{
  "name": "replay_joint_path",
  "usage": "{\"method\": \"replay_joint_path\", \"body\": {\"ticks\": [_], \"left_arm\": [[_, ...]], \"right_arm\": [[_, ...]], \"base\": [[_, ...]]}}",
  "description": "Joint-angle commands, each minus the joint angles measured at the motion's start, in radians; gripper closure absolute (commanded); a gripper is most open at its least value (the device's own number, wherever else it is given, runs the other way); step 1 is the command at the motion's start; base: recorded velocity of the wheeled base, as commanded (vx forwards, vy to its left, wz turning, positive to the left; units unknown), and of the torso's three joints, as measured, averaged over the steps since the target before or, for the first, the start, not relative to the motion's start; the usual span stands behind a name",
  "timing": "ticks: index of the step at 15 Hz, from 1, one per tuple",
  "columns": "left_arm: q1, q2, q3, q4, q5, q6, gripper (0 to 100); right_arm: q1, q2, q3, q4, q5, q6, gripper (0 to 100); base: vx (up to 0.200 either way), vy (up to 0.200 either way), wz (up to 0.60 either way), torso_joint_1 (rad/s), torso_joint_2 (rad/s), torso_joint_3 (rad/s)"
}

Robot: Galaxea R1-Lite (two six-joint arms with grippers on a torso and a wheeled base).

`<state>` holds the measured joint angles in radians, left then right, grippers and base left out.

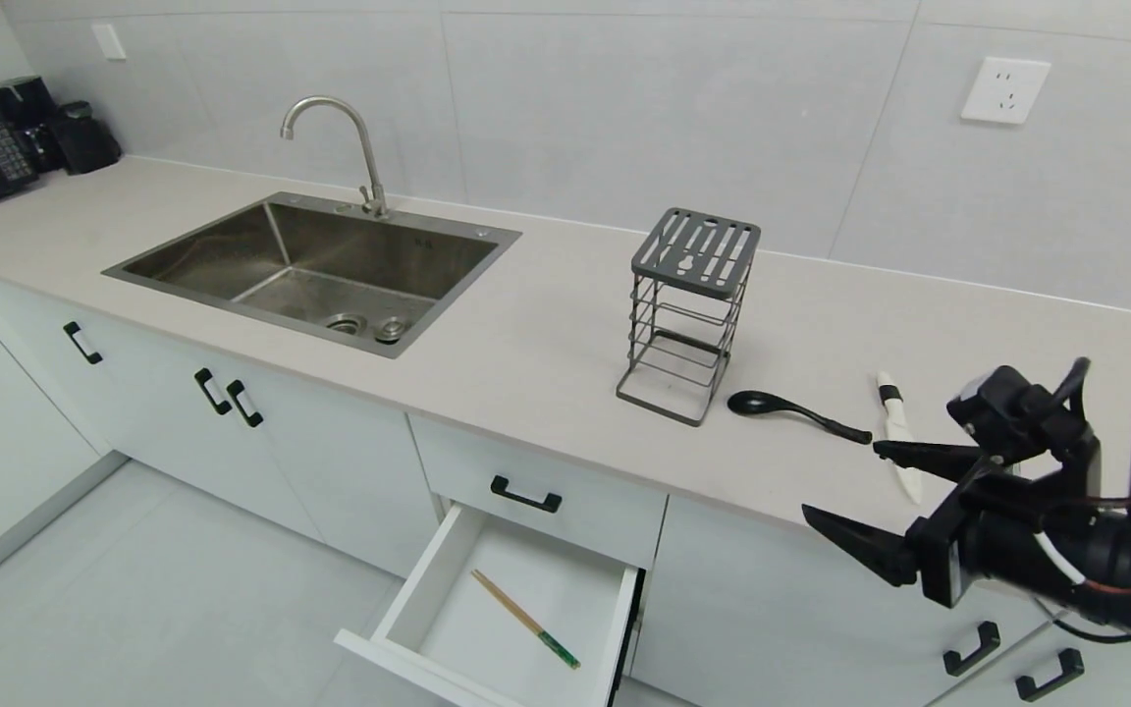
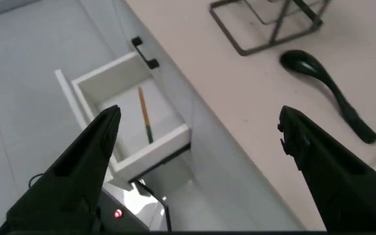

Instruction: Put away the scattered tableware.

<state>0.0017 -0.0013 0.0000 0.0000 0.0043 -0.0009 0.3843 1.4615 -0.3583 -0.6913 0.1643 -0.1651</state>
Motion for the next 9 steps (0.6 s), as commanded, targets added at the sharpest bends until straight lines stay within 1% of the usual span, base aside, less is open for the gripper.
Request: {"method": "replay_joint_path", "body": {"ticks": [1, 2, 3, 4, 6, 7, 9], "left_arm": [[0.000, 0.001, 0.000, 0.000, 0.000, -0.001, 0], [0.001, 0.001, 0.000, 0.000, 0.000, -0.001, 0], [0.000, 0.001, 0.000, 0.000, 0.000, -0.001, 0], [0.001, 0.001, 0.000, 0.000, 0.000, -0.001, 0], [0.000, 0.001, 0.000, 0.000, 0.000, -0.001, 0], [0.001, 0.001, 0.000, 0.000, 0.000, -0.001, 0], [0.000, 0.001, 0.000, 0.000, 0.000, -0.001, 0]], "right_arm": [[-0.073, 0.080, -0.071, 0.036, 0.008, -0.051, 0], [-0.081, 0.112, -0.093, 0.038, 0.032, -0.117, 0], [-0.091, 0.165, -0.110, 0.029, 0.070, -0.215, 0], [-0.091, 0.200, -0.123, 0.027, 0.089, -0.266, 0], [-0.094, 0.254, -0.179, 0.033, 0.090, -0.263, 0], [-0.122, 0.295, -0.225, 0.036, 0.090, -0.225, 0], [-0.157, 0.349, -0.269, 0.039, 0.086, -0.172, 0]], "base": [[0.000, 0.000, 0.00, 0.071, -0.10, -0.056], [0.000, 0.000, 0.00, 0.041, -0.06, -0.036], [0.000, 0.000, 0.00, 0.000, 0.00, 0.000], [0.000, 0.000, 0.00, 0.000, 0.00, 0.000], [0.000, 0.000, 0.00, 0.000, 0.00, 0.000], [0.000, 0.000, 0.00, 0.000, 0.00, 0.000], [0.000, 0.000, 0.00, 0.000, 0.00, 0.000]]}}
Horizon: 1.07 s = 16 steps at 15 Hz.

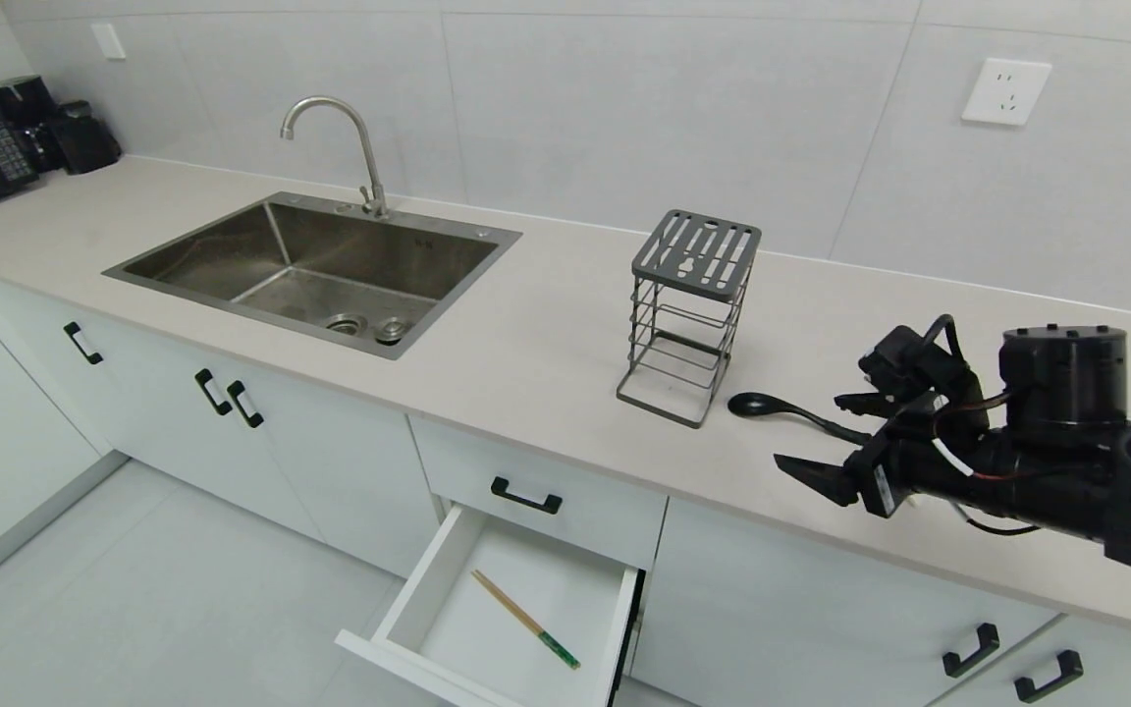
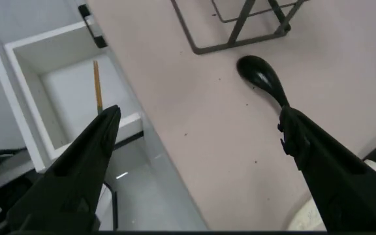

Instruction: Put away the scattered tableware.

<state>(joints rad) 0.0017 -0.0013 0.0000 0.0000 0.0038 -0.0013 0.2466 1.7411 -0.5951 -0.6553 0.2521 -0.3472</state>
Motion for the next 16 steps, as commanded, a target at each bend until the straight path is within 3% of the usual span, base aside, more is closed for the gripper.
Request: {"method": "replay_joint_path", "body": {"ticks": [1, 7, 16], "left_arm": [[0.001, 0.001, 0.000, 0.000, 0.001, 0.000, 0], [0.001, 0.001, 0.000, 0.000, 0.001, 0.000, 0], [0.001, 0.001, 0.000, 0.000, 0.001, 0.000, 0]], "right_arm": [[-0.061, 0.110, -0.045, 0.003, 0.001, 0.025, 0], [-0.112, 0.247, -0.152, -0.007, 0.058, 0.027, 0], [-0.159, 0.453, -0.404, -0.007, 0.062, 0.013, 0]], "base": [[0.000, 0.000, 0.00, 0.000, 0.00, 0.000], [0.000, 0.000, 0.00, 0.000, 0.00, 0.000], [0.000, 0.000, 0.00, 0.000, 0.00, 0.000]]}}
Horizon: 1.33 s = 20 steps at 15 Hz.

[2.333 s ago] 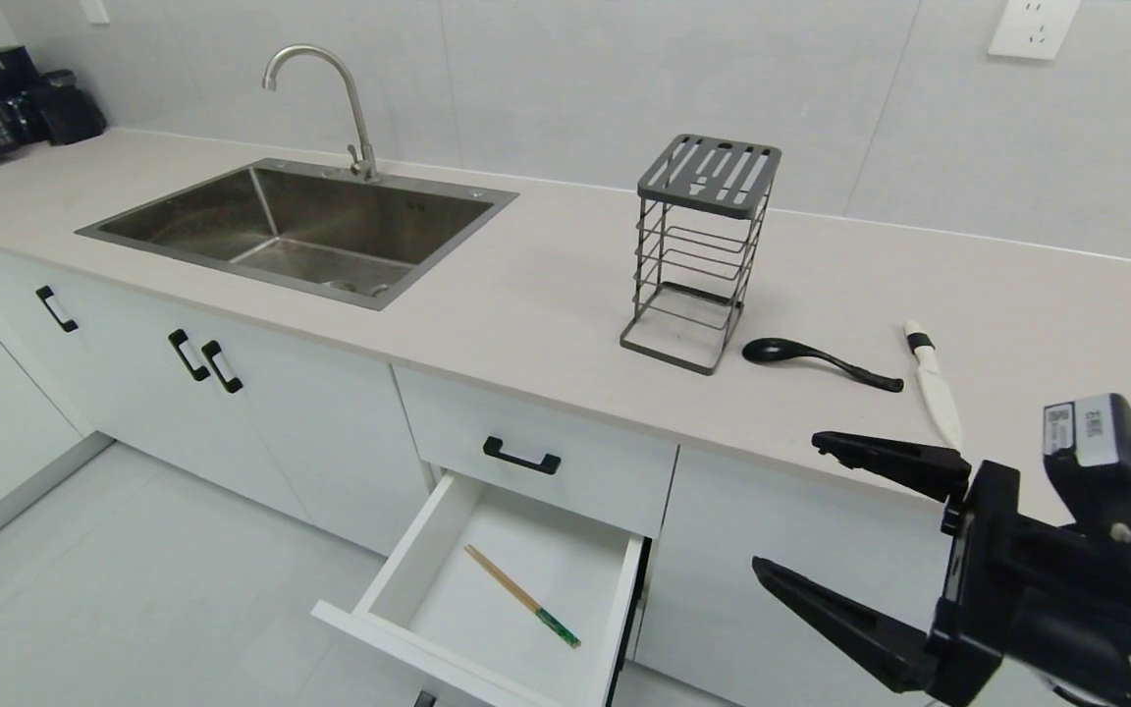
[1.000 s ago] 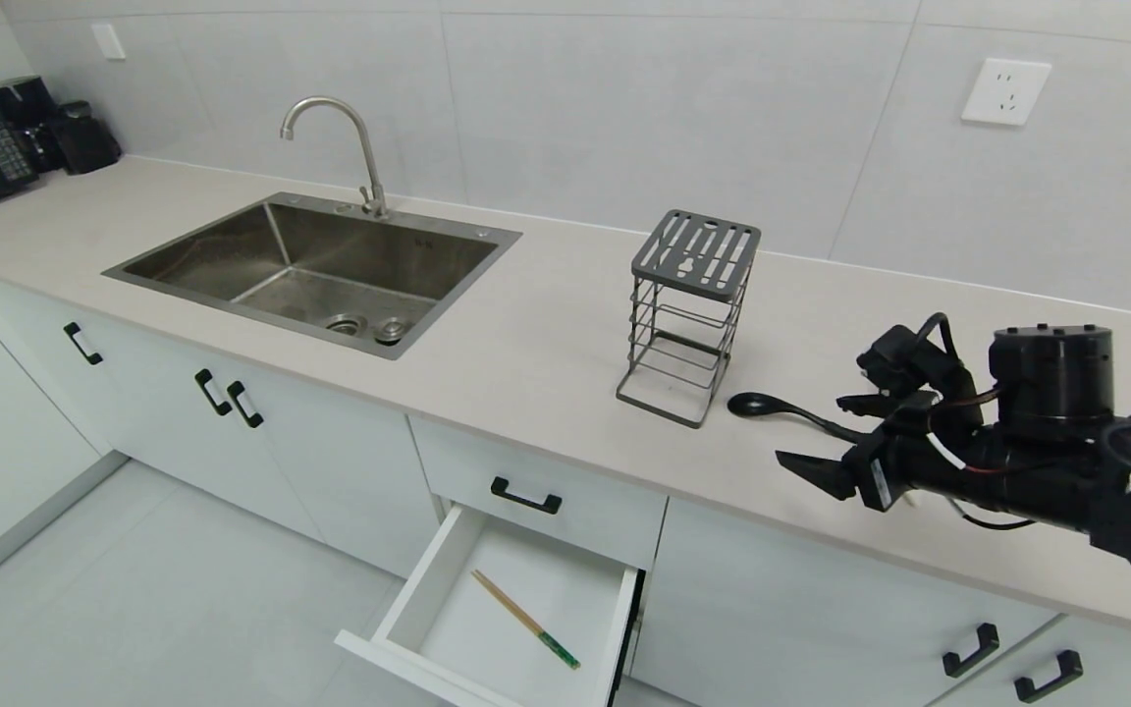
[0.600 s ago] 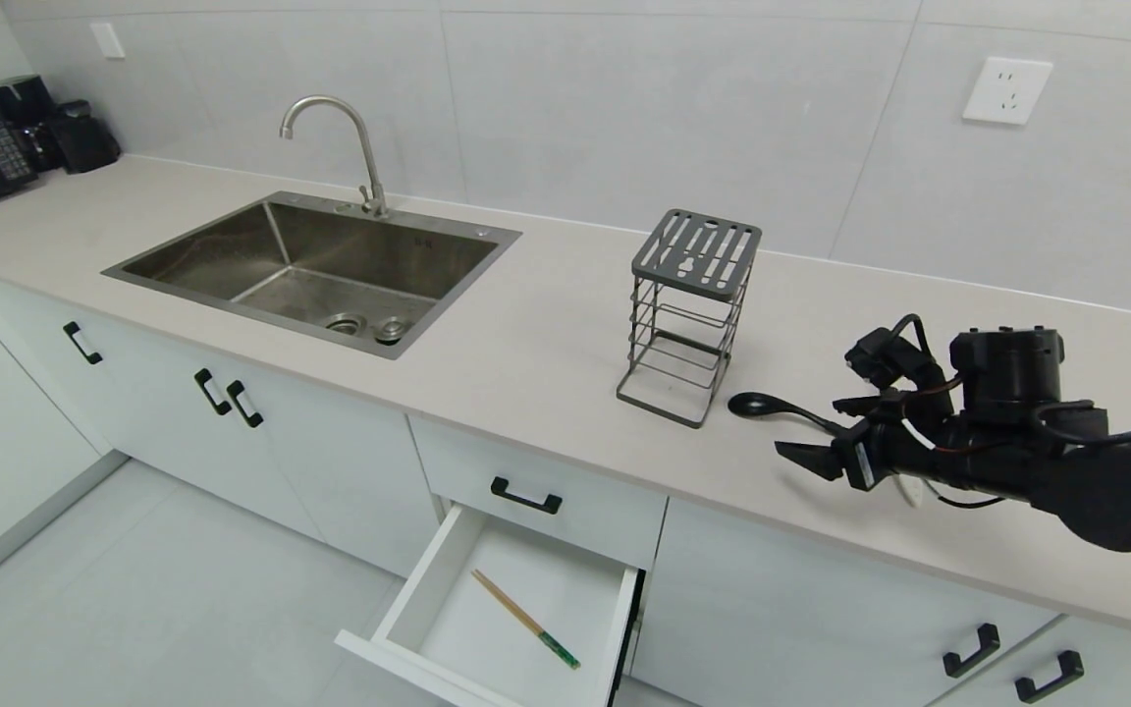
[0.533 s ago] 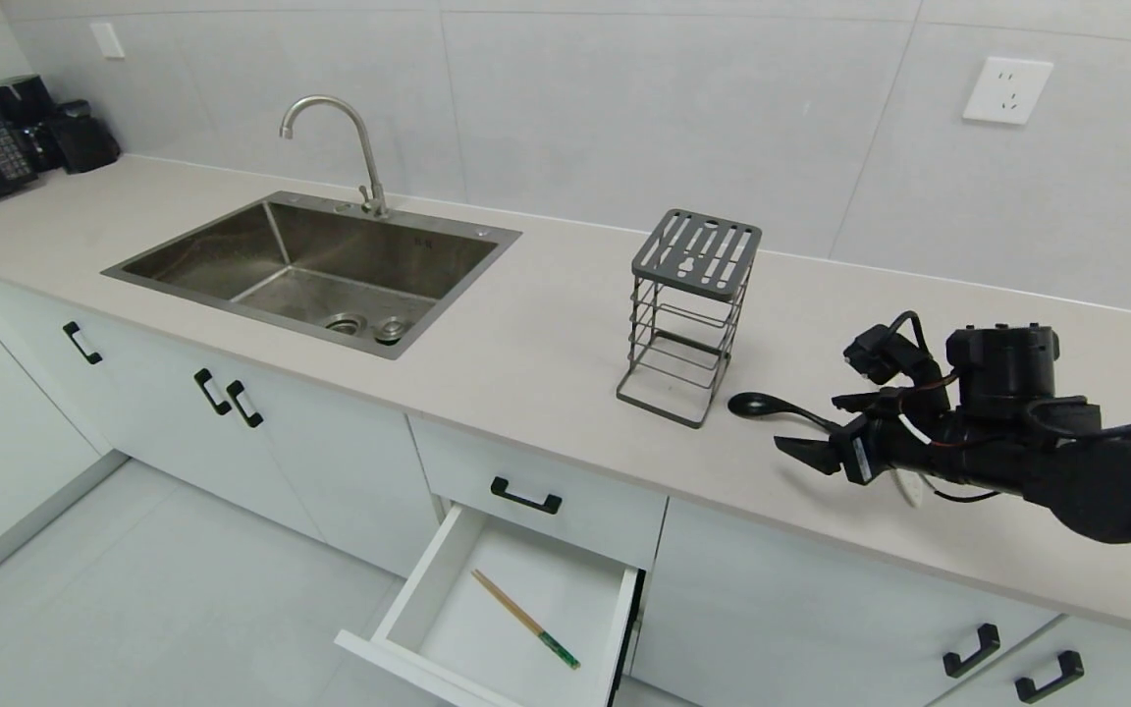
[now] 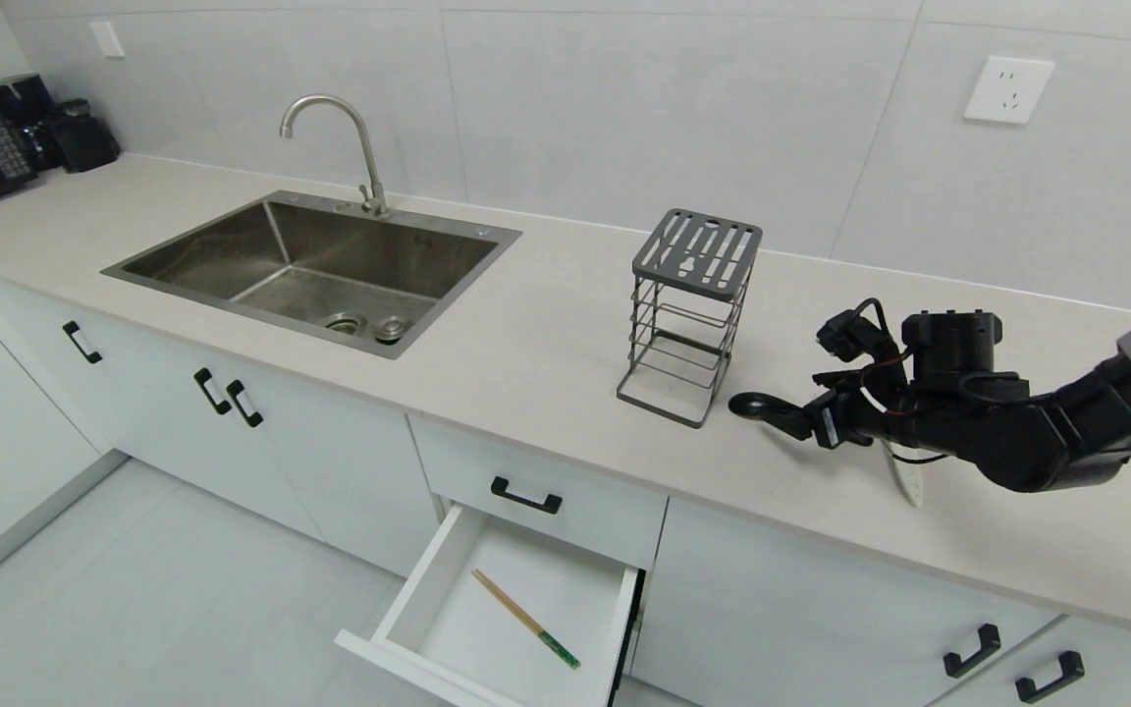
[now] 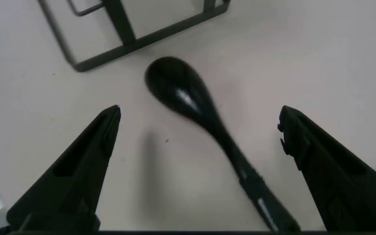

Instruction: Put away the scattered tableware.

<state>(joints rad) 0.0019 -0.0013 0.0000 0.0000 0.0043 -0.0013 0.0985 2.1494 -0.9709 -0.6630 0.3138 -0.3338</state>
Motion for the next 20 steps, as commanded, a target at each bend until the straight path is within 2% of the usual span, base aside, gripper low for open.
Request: {"method": "replay_joint_path", "body": {"ticks": [1, 8, 9, 15, 20], "left_arm": [[0.001, 0.001, 0.000, 0.000, 0.000, 0.000, 0], [0.001, 0.001, 0.000, 0.000, 0.000, 0.000, 0], [0.001, 0.001, 0.000, 0.000, 0.000, 0.000, 0], [0.001, 0.001, 0.000, 0.000, 0.000, 0.000, 0], [0.000, 0.001, 0.000, 0.000, 0.000, 0.000, 0]], "right_arm": [[-0.016, 0.058, -0.039, 0.000, 0.004, -0.001, 0], [-0.028, 0.089, -0.032, -0.001, 0.054, -0.002, 0], [-0.028, 0.089, -0.032, -0.001, 0.054, -0.002, 100], [-0.026, 0.033, 0.034, -0.001, 0.048, 0.007, 100], [-0.016, -0.215, 0.215, -0.001, 0.090, -0.001, 100]], "base": [[0.000, 0.000, 0.00, 0.000, 0.00, 0.000], [0.000, 0.000, 0.00, 0.000, 0.00, 0.000], [0.000, 0.000, 0.00, 0.000, 0.00, 0.000], [0.000, 0.000, 0.00, 0.000, 0.00, 0.000], [0.000, 0.000, 0.00, 0.000, 0.00, 0.000]]}}
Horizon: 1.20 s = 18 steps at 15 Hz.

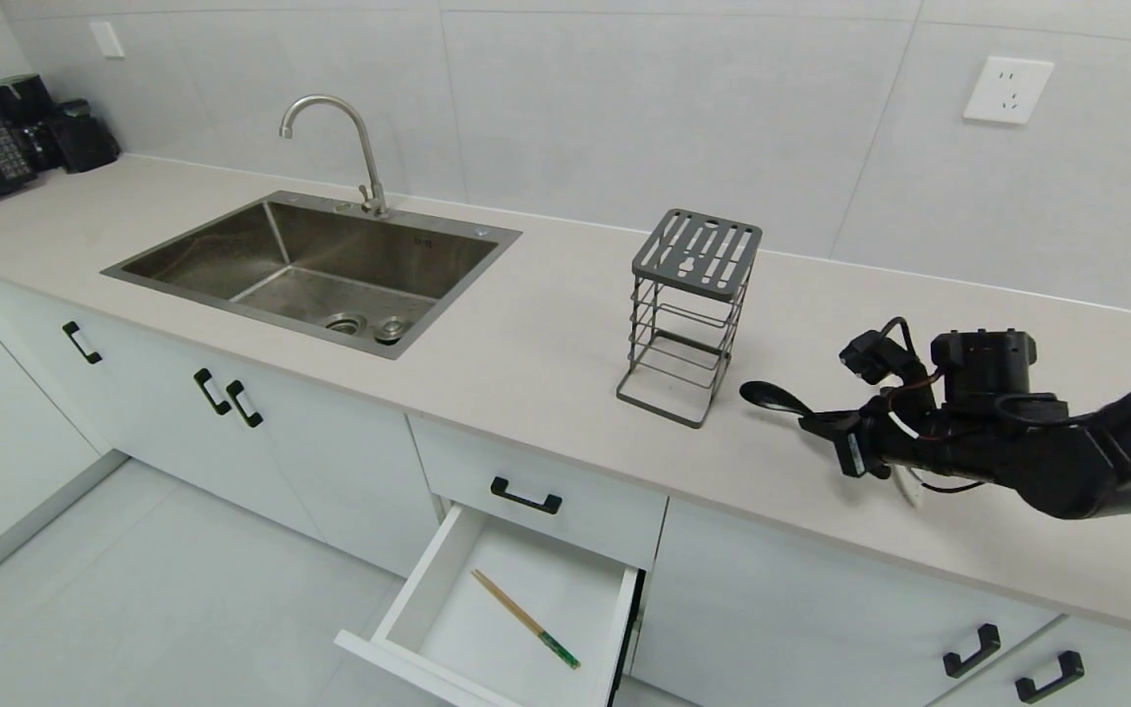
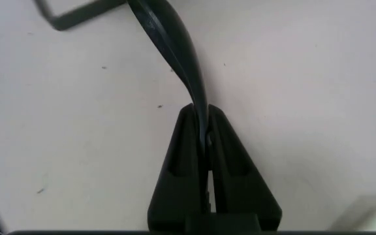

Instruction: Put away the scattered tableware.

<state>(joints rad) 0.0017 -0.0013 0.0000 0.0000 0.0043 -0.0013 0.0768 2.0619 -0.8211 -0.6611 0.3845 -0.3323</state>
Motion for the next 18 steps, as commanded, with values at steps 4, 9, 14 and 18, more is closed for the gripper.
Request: {"method": "replay_joint_path", "body": {"ticks": [4, 9, 14, 18], "left_arm": [[0.001, 0.001, 0.000, 0.000, 0.000, 0.000, 0], [0.000, 0.001, 0.000, 0.000, 0.000, 0.000, 0], [0.001, 0.001, 0.000, 0.000, 0.000, 0.000, 0], [0.000, 0.001, 0.000, 0.000, 0.000, 0.000, 0]], "right_arm": [[0.116, -0.316, 0.214, 0.000, 0.025, -0.004, 100], [0.339, -0.483, 0.189, 0.155, -0.001, -0.004, 100], [0.597, -0.451, 0.102, 0.198, -0.176, 0.018, 100], [0.752, -0.344, -0.013, 0.192, -0.260, 0.150, 100]], "base": [[0.000, 0.000, 0.00, 0.000, 0.00, 0.000], [0.000, 0.000, 0.00, 0.000, 0.00, 0.000], [0.000, 0.000, 0.00, 0.000, 0.00, 0.000], [0.000, 0.000, 0.00, 0.000, 0.00, 0.000]]}}
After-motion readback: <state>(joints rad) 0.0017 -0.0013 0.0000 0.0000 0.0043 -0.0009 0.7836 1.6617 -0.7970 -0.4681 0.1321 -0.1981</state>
